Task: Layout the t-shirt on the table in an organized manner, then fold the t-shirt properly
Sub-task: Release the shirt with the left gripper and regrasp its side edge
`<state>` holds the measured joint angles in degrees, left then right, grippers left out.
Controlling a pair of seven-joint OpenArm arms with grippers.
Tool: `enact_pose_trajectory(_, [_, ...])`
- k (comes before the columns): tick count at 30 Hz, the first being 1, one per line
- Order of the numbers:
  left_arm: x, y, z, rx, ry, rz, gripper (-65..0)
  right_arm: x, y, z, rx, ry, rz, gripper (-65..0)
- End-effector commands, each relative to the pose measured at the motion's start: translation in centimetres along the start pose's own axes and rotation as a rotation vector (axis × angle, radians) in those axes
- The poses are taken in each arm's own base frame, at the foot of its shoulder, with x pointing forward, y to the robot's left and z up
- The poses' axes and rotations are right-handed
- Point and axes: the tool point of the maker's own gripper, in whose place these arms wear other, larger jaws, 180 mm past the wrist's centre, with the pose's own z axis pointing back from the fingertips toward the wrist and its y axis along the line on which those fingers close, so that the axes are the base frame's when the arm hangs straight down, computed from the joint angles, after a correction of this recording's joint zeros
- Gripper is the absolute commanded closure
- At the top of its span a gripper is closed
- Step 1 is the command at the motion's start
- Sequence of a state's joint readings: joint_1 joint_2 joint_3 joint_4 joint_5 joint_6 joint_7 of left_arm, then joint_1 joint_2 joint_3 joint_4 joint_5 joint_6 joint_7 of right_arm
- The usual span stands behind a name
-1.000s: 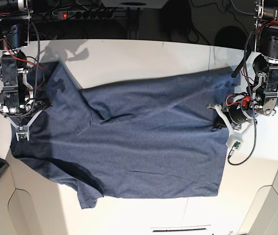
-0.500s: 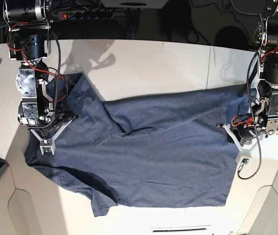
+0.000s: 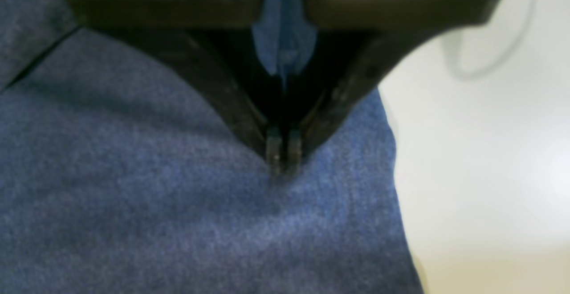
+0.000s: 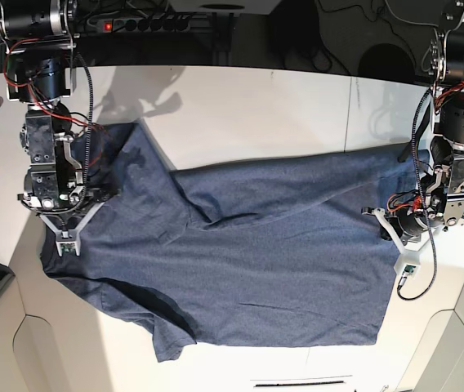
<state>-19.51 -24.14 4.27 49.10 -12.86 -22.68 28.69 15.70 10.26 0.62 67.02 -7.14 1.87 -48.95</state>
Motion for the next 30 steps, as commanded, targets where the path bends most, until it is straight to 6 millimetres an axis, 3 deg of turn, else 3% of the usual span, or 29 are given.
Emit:
enact_pose_trajectory(1, [0.8, 1.2, 0.4, 0.03, -0.006, -0.007, 0.0, 0.8, -0.9, 0.3, -0.026, -0.009, -0.008, 0.0])
enact_pose_trajectory(6, [1.1, 1.3, 0.4, 0.033, -0.024, 0.003, 0.0, 1.0, -0.9, 0.4, -0.024, -0.019, -0.009, 0.0])
enact_pose_trajectory(13, [1.9, 2.3, 0.7, 0.054, -0.07, 0.079, 0.0, 4.1, -1.2, 2.8, -0.03, -0.114, -0.018, 0.0])
enact_pose_trajectory(18, [4.5, 1.4, 2.2, -0.111, -0.196, 0.222, -0.9, 6.5, -1.5, 5.3, -0.033, -0.192, -0.027, 0.0])
enact_pose_trajectory(21, [6.3, 1.2, 3.7, -0.207, -0.277, 0.287, -7.4, 7.4, -1.5, 6.2, -0.035, -0.227, -0.03, 0.0])
enact_pose_trajectory(26, [7.9, 1.7, 5.4, -0.291, -0.387, 0.388, -10.0, 7.7, -1.1, 6.4, -0.011, -0.241, 0.003, -17.0])
enact_pose_trajectory(30, [9.1, 2.5, 6.4, -0.315, -0.467, 0.477, -10.1, 7.7, -0.3, 6.4, 0.03, -0.245, 0.018, -19.2])
